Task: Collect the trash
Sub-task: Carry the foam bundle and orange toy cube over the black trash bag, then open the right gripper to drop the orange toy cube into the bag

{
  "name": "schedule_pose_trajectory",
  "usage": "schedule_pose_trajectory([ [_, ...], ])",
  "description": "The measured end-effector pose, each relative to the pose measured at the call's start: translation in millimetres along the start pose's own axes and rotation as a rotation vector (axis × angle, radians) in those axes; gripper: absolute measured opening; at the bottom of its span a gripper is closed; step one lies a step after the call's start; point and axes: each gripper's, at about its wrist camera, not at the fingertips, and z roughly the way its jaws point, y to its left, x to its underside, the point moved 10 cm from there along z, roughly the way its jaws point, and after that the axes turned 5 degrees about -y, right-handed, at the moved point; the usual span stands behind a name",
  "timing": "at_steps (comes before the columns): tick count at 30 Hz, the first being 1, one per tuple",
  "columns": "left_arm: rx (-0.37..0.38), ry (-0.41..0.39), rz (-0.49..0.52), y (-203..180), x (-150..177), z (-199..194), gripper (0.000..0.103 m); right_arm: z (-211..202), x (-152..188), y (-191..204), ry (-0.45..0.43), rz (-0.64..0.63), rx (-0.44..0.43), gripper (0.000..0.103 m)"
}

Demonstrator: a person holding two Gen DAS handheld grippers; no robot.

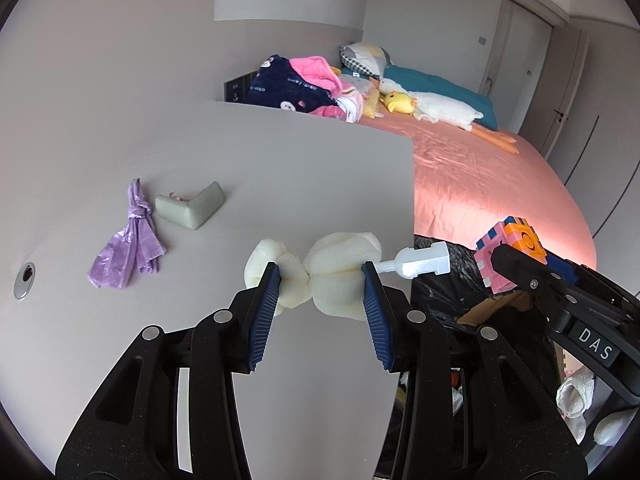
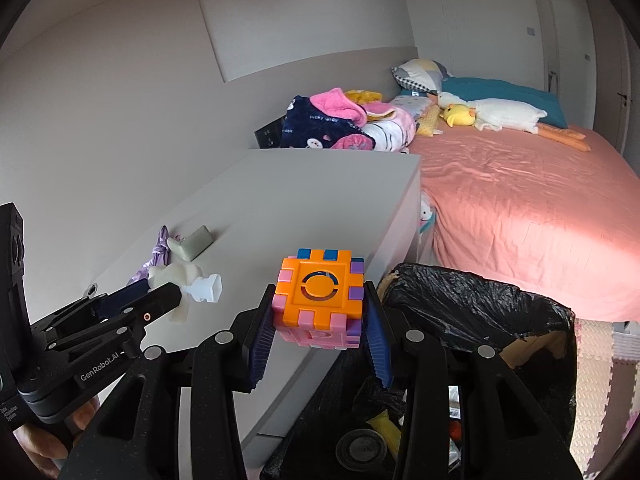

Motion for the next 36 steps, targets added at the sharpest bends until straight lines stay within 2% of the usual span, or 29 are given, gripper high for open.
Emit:
schedule_pose_trajectory([
  [21, 0.131, 0.052, 0.144, -101, 11, 13, 0.042, -38, -10, -91, -0.066, 0.12, 0.103, 0.043],
  [33, 0.275, 0.089, 0.232, -145, 25, 9, 0.043, -58, -18, -121, -0.104, 0.165, 0.146, 0.043],
  [35, 0.314, 0.105, 0.255, -153, 30, 7, 0.049, -61, -19, -125, -0.108, 0.175, 0.149, 0.043],
  [36, 0.336, 0.129, 0.271, -157, 35, 6, 0.057, -61, -19, -127, -0.105, 0.183, 0.156, 0.046],
])
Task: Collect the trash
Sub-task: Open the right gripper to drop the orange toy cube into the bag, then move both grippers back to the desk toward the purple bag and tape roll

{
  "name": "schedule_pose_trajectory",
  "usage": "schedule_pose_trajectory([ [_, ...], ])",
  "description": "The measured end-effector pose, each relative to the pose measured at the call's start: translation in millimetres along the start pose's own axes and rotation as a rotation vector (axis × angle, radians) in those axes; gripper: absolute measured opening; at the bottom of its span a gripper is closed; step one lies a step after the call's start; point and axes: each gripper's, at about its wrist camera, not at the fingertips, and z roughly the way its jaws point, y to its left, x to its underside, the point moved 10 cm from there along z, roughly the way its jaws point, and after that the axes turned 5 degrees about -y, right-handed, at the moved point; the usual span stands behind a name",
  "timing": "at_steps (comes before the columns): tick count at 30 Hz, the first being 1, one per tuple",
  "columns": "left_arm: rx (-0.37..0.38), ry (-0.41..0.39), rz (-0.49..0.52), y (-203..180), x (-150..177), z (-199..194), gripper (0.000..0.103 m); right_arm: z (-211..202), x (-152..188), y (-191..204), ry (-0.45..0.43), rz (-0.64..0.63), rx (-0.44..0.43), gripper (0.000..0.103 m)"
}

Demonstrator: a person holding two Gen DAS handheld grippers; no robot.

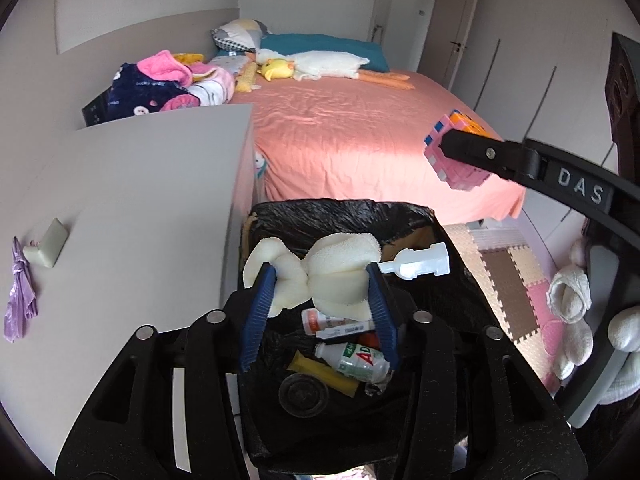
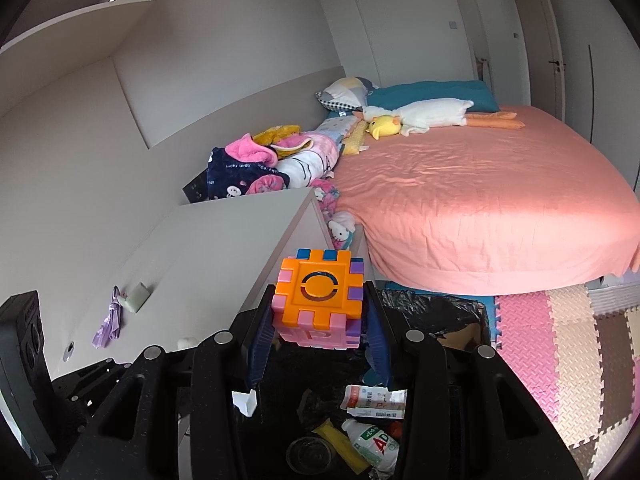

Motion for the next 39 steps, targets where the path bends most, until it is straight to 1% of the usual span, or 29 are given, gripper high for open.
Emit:
schedule_pose_trajectory([
  [1, 0.004, 0.014, 0.01, -3, 2, 1, 0.085, 0, 0, -3, 0.007, 0.005, 0.017, 0.066],
  [2, -0.011, 0.003, 0.02, -3, 2, 0, 0.097, -1, -1, -8, 0.004, 0.015, 0.044, 0.078],
  [3, -0.022, -0.014, 0.034, -5, 1, -1, 0.097, -3, -3, -11, -0.008, 0.025, 0.075, 0.091],
  [4, -0.022, -0.013, 0.049, -6, 2, -2, 0.097, -5, -4, -15, -0.028, 0.031, 0.104, 0.091],
  [6, -0.03, -0.006, 0.058, -5, 3, -1, 0.097, -6, -5, -19, -0.037, 0.03, 0.122, 0.091],
  [13, -0.043, -0.014, 0.06, 1, 1, -4, 0.097, -4, -4, -25, -0.037, 0.037, 0.116, 0.091],
  [20, -0.056, -0.017, 0.049, 13, 3, -8, 0.097, -2, -2, -18, -0.033, 0.025, 0.111, 0.091],
  [29, -0.077, -0.022, 0.043, 37, 9, -16, 0.097, 12, 3, 12, -0.018, -0.007, 0.083, 0.091],
  [34, -0.1, -0.031, 0.013, 61, 13, -22, 0.097, 23, 8, 36, -0.002, -0.029, 0.055, 0.091],
  [39, -0.14, -0.032, -0.012, 90, 19, -29, 0.097, 34, 13, 63, 0.008, -0.056, 0.019, 0.091],
])
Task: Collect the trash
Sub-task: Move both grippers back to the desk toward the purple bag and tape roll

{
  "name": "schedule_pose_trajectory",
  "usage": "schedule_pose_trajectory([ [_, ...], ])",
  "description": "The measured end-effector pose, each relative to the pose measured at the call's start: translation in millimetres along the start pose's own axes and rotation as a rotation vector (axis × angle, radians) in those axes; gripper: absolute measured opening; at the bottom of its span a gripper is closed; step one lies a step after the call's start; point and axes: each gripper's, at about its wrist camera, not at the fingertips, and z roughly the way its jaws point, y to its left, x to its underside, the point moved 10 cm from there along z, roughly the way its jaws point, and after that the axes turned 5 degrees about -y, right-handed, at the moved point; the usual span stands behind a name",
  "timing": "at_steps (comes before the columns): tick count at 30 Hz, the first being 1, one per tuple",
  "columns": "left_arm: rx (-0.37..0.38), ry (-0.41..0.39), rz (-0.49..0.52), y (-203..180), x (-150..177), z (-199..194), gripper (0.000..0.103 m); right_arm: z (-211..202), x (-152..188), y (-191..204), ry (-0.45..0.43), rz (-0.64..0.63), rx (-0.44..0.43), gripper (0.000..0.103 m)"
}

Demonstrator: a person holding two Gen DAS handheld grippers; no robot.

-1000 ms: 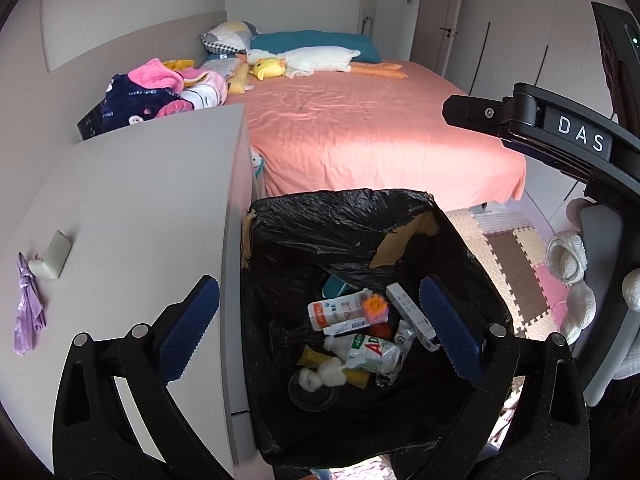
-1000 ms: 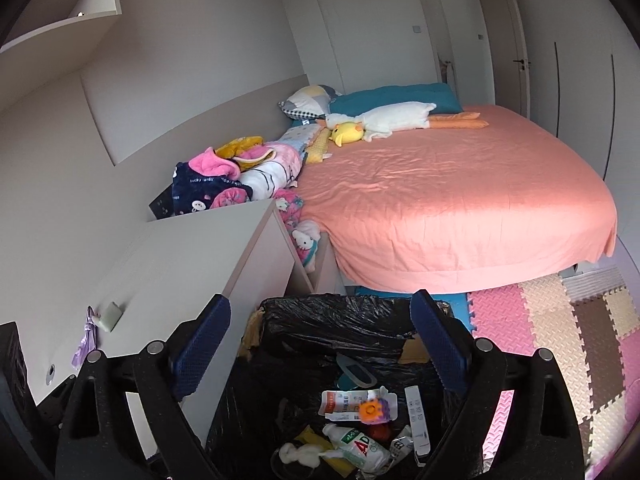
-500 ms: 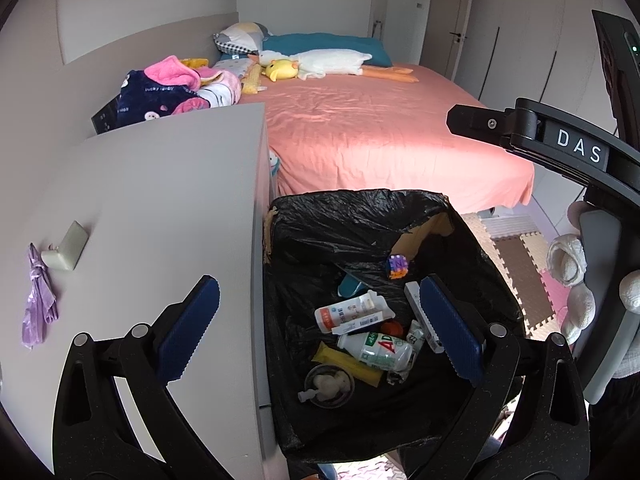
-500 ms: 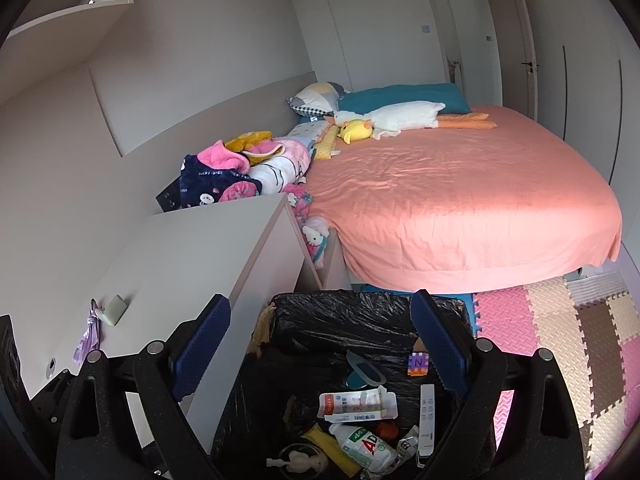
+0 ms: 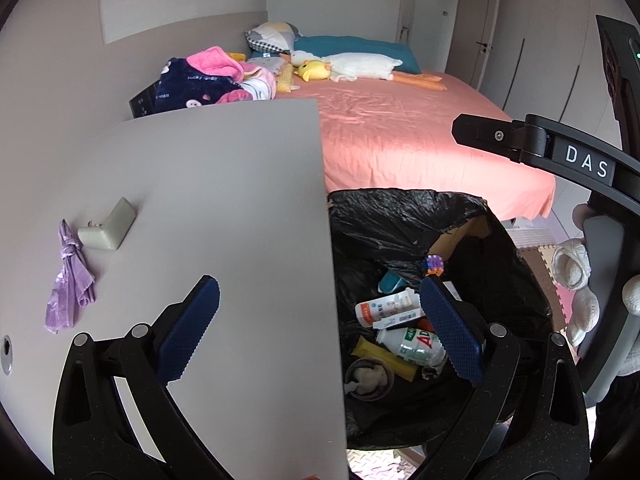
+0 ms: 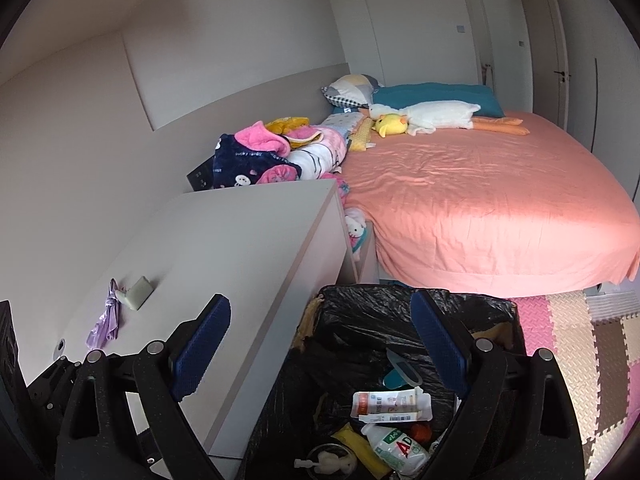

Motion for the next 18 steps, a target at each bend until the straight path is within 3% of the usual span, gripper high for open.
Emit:
schedule_pose_trajectory([
  [11, -0.11, -0.002, -0.046, 70, 9, -6, 0.097, 24, 9, 67, 0.028, -0.069, -0.085, 0.091],
  [18, -0.142, 0.005, -0.108, 111, 16, -4, 0.097, 41, 17, 96, 0.056, -0.104, -0.099, 0.091],
])
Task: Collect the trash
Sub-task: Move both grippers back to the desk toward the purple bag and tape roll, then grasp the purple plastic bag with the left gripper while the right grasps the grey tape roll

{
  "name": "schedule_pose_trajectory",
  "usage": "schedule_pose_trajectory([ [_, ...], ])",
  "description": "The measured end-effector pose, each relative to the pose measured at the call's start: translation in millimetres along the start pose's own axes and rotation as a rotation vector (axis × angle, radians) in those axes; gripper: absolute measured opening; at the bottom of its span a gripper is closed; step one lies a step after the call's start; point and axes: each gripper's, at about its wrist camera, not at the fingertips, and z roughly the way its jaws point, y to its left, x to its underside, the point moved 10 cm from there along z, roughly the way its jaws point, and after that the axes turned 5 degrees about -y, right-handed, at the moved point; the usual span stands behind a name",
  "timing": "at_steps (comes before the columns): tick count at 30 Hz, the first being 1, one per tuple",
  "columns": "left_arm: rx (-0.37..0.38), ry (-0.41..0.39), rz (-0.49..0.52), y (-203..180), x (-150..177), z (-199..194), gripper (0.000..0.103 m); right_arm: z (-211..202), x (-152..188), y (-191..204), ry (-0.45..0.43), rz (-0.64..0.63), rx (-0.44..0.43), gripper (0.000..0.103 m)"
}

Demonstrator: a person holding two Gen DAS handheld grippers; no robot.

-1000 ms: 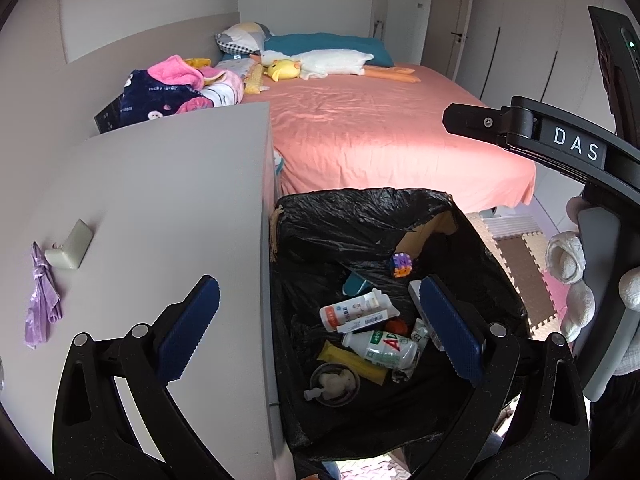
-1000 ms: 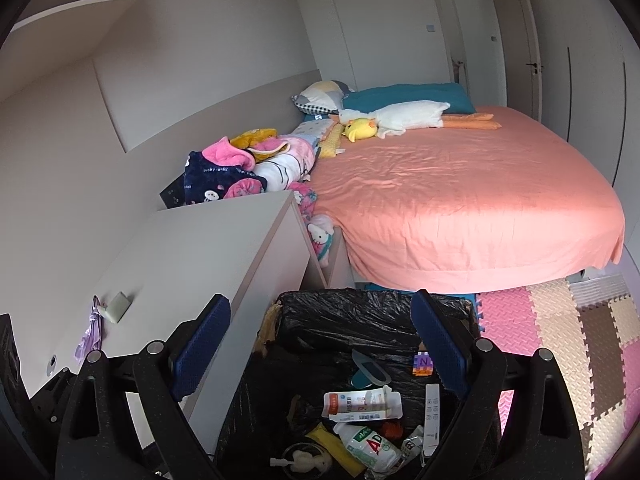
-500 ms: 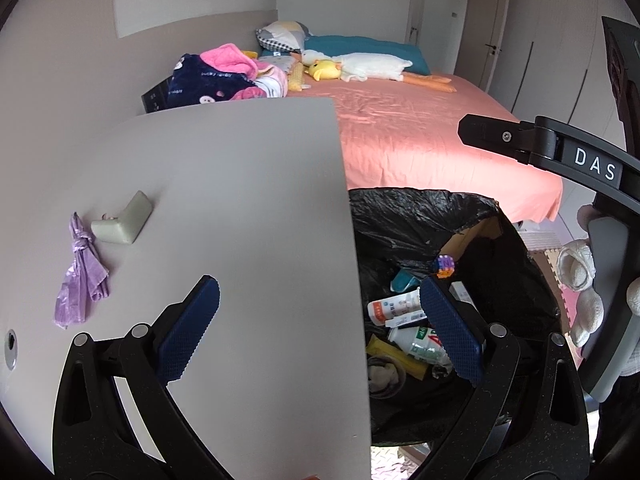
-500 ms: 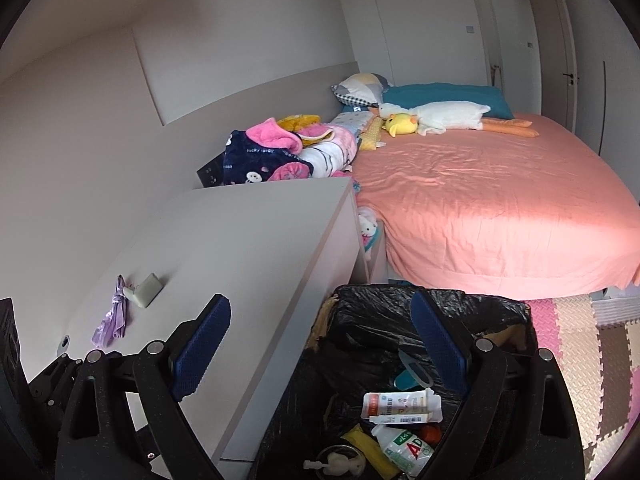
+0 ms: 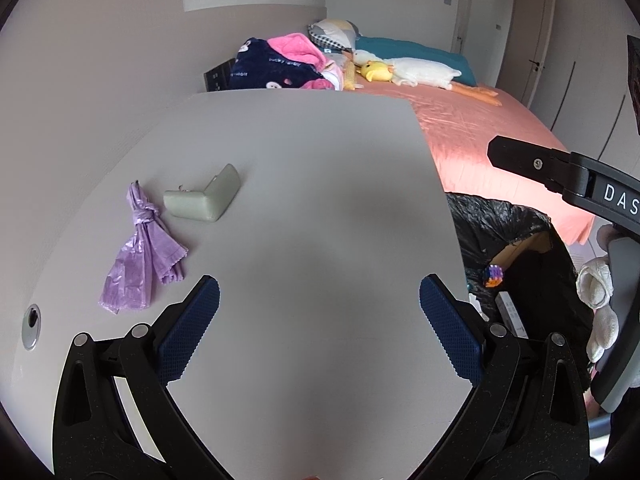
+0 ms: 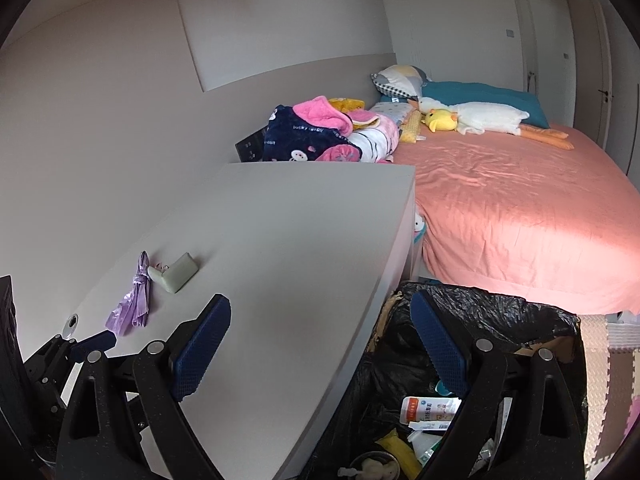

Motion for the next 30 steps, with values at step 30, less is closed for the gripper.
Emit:
schedule_pose_trajectory([
  [30, -0.172, 0.048, -0.245, 153, 3, 59, 0.097, 93, 8, 101, 0.107, -0.094, -0.13, 0.091],
])
